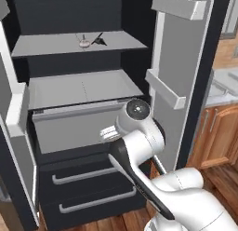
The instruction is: Place one garlic and one fish in each tupperware on the nearby counter, to pack two identical lunches.
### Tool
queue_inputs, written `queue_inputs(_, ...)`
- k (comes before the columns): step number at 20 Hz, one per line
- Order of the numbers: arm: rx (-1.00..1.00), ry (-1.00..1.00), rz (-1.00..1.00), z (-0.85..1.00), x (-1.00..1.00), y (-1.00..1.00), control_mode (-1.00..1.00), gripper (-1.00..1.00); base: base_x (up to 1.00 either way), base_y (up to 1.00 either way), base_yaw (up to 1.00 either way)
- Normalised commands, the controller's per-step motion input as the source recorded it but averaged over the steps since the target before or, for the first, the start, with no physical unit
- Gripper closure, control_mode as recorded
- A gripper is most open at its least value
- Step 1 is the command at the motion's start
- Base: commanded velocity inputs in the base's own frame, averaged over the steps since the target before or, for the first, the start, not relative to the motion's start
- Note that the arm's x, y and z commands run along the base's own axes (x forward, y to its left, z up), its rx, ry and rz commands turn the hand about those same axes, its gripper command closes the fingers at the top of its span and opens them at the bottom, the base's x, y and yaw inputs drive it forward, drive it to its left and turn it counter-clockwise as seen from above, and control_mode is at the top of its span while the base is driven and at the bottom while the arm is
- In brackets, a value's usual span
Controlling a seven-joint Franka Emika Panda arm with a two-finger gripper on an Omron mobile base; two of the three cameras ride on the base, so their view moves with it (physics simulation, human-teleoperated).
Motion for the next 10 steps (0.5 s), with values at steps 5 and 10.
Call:
queue_inputs(5, 0.0, 0.0, 0.0, 0.0, 0.0, 0.0, 1.0, -1.0, 0.59, 0.65, -0.15)
queue_inputs(10, 0.0, 0.0, 0.0, 0.0, 0.0, 0.0, 1.0, -1.0, 0.64, 0.19, -0.21)
